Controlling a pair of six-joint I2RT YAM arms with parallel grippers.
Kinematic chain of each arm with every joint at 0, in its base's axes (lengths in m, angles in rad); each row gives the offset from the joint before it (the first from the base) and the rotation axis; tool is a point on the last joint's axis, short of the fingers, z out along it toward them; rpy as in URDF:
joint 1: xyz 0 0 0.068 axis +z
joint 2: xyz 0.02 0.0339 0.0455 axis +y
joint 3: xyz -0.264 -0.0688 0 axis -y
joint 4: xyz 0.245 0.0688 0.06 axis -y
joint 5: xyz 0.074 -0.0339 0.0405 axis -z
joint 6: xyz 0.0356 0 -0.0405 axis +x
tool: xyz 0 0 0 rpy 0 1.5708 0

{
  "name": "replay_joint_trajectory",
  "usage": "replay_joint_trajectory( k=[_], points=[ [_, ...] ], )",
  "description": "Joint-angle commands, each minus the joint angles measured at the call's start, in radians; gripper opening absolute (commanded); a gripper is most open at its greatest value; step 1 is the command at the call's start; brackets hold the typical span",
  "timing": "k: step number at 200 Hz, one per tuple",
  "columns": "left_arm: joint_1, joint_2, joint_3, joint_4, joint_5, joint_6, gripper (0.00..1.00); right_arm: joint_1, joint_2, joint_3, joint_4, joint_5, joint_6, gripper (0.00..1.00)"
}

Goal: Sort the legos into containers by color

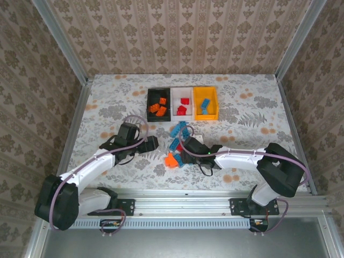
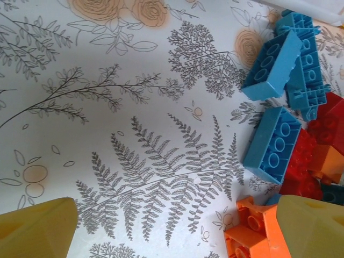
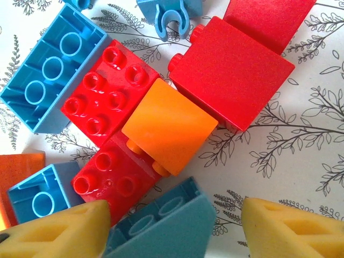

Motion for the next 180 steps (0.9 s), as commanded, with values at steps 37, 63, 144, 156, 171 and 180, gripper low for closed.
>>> replay_joint_trajectory(
  k=[37, 63, 144, 156, 171, 180],
  points=[
    [-0.014, -0.015, 0.018, 0.02, 0.018, -0.015, 0.98, 0.016, 0.043, 0.009, 0.007, -0.008, 0.026, 0.65],
    [-0.015, -0.021, 0.023, 0.009, 0.015, -0.011, 0.98, 0.018, 0.058, 0.02, -0.008, 0.01, 0.024, 0.59],
    [-0.017, -0.032, 0.032, -0.006, 0.011, -0.004, 0.98, 0.015, -0.035, -0.034, -0.096, 0.065, 0.003, 0.54],
    [-0.017, -0.032, 0.033, -0.005, 0.014, -0.004, 0.98, 0.011, -0.067, -0.034, -0.12, 0.08, -0.013, 0.55],
    [-0.019, -0.032, 0.036, -0.007, 0.017, -0.004, 0.98, 0.002, -0.099, -0.032, -0.143, 0.093, -0.033, 0.58],
    [-0.018, -0.033, 0.038, -0.01, 0.016, -0.004, 0.98, -0.003, -0.117, -0.028, -0.148, 0.094, -0.043, 0.6]
  ],
)
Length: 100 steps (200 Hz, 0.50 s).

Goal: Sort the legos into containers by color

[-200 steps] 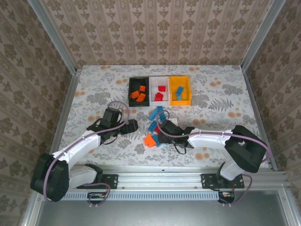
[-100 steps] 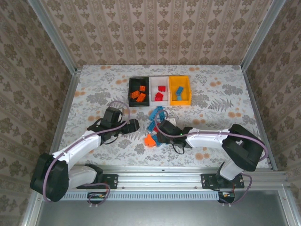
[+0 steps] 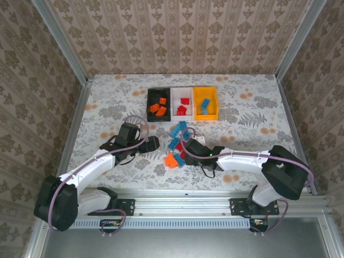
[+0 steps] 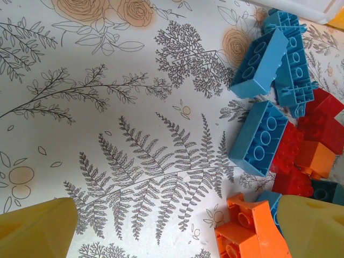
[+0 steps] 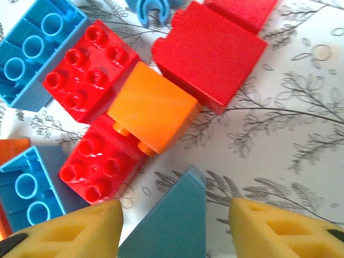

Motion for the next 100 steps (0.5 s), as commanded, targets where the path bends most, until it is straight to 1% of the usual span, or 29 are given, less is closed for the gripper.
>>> replay_joint_trajectory(
  k=[1, 22, 44, 83, 100],
  points=[
    [-0.006, -0.025, 0.038, -0.015, 0.013, 0.0, 0.98, -0.014, -0.062, -0.007, -0.082, 0.052, -0.043, 0.6],
    [-0.008, -0.032, 0.042, -0.021, 0.013, 0.002, 0.98, -0.015, -0.084, -0.002, -0.065, 0.024, -0.065, 0.67],
    [-0.008, -0.037, 0.044, -0.026, 0.01, 0.004, 0.98, -0.015, -0.069, -0.004, -0.047, -0.014, -0.067, 0.7],
    [-0.008, -0.041, 0.038, -0.032, 0.012, 0.004, 0.98, -0.015, 0.0, -0.007, -0.01, -0.052, -0.058, 0.7],
    [-0.008, -0.046, 0.034, -0.033, 0.008, 0.006, 0.98, -0.017, 0.035, 0.0, 0.0, -0.059, -0.064, 0.68]
  ],
)
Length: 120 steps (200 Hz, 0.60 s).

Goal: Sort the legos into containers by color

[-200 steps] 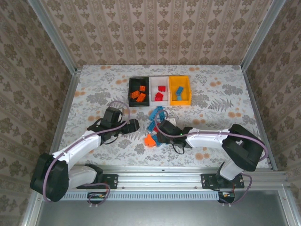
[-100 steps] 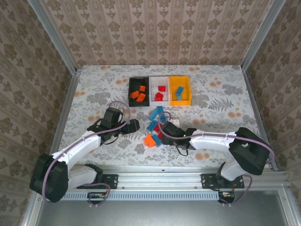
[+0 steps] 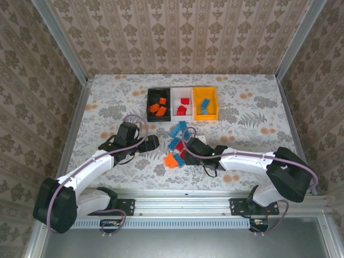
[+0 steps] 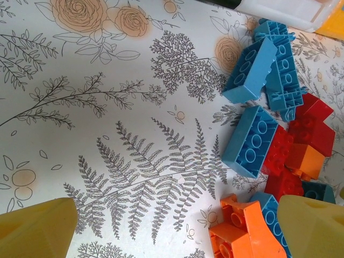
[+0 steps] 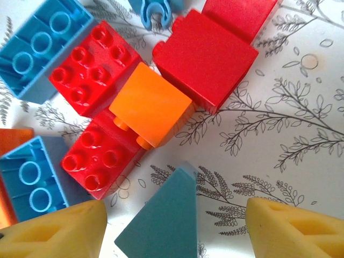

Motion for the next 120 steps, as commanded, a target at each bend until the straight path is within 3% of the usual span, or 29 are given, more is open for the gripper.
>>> replay_joint_trajectory(
  k=[1, 39, 78, 120],
  points=[
    [-0.008, -0.023, 0.022, -0.018, 0.008, 0.006, 0.98, -0.005, 0.05, 0.001, 0.013, -0.029, -0.011, 0.68],
    [-0.007, -0.025, 0.021, -0.026, 0.002, 0.01, 0.98, -0.005, 0.075, -0.006, 0.021, -0.021, -0.009, 0.61],
    [-0.008, -0.025, 0.016, -0.018, -0.004, 0.012, 0.98, -0.009, 0.033, -0.019, 0.005, 0.014, -0.017, 0.43],
    [-0.003, -0.048, 0.011, -0.035, -0.019, 0.019, 0.98, -0.013, -0.122, 0.01, -0.091, 0.068, -0.061, 0.4]
  ],
)
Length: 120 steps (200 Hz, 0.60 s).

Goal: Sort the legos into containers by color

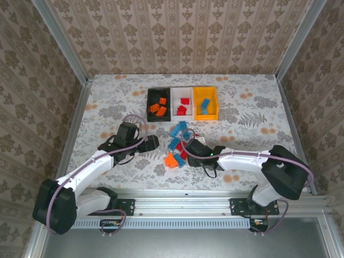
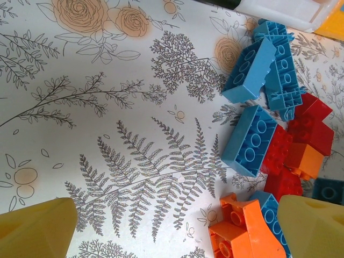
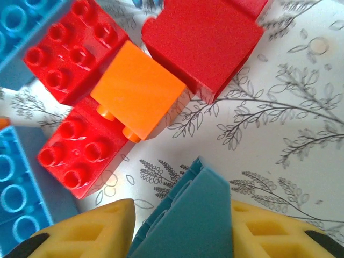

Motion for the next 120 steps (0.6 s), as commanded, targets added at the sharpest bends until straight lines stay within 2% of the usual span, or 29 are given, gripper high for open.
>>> replay_joint_trajectory(
  k=[1, 31, 68, 98, 120],
  points=[
    [-0.002, -0.036, 0.011, -0.026, -0.017, 0.019, 0.98, -0.01, -0.121, 0.021, -0.091, 0.068, -0.045, 0.4],
    [0.048, -0.074, -0.016, -0.029, -0.005, -0.002, 1.0, -0.083, -0.217, 0.094, -0.164, 0.089, -0.129, 0.4],
    [0.159, -0.12, -0.057, -0.026, 0.051, -0.059, 1.0, -0.264, -0.219, 0.22, -0.145, 0.052, -0.235, 0.4],
    [0.24, -0.132, -0.095, -0.022, 0.122, -0.08, 1.0, -0.371, -0.089, 0.343, -0.107, -0.007, -0.294, 0.4],
    [0.261, -0.128, -0.13, 0.017, 0.17, -0.103, 1.0, -0.441, 0.119, 0.48, -0.097, -0.032, -0.345, 0.4]
  ],
)
